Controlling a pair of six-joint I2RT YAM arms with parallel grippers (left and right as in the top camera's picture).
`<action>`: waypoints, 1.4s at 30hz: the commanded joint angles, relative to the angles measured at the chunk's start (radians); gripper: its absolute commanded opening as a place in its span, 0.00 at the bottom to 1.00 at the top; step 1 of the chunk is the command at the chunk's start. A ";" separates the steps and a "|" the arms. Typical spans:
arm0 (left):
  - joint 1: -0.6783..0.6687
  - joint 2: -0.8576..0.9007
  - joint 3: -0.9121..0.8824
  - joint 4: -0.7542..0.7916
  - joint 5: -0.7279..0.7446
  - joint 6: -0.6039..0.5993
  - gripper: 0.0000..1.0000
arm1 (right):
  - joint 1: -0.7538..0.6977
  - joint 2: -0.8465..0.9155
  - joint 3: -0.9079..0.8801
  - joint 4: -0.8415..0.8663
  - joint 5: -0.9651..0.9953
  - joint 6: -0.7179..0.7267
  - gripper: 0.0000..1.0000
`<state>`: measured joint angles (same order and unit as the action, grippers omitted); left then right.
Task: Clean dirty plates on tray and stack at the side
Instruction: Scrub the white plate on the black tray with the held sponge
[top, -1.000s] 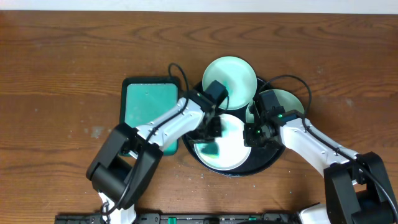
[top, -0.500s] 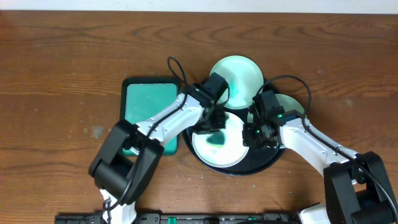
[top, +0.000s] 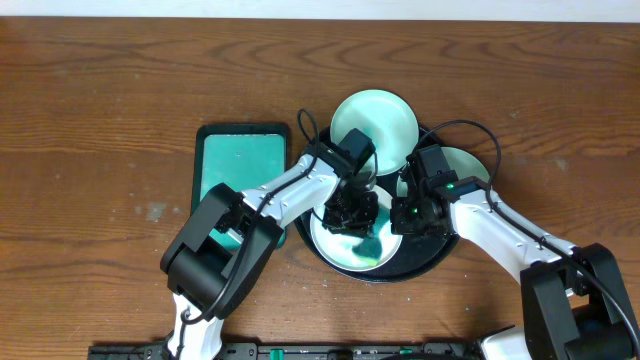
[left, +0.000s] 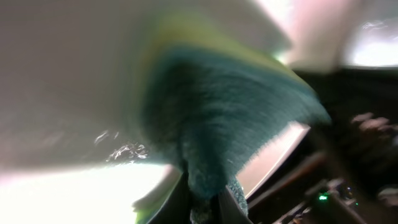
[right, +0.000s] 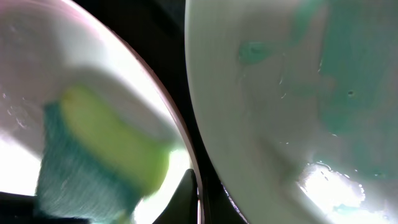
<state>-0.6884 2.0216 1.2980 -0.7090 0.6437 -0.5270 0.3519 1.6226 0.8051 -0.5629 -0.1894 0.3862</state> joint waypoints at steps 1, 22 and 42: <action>0.002 0.019 0.003 -0.089 -0.237 -0.060 0.07 | 0.002 0.035 -0.013 -0.005 0.091 0.003 0.01; 0.032 0.022 0.157 -0.118 -0.664 -0.031 0.07 | 0.002 0.035 -0.013 -0.005 0.091 0.003 0.01; -0.030 0.152 0.142 -0.080 0.085 0.141 0.07 | 0.002 0.035 -0.013 -0.008 0.091 0.003 0.01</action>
<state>-0.6884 2.1414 1.4532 -0.7494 0.7349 -0.4278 0.3519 1.6241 0.8078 -0.5598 -0.1856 0.3908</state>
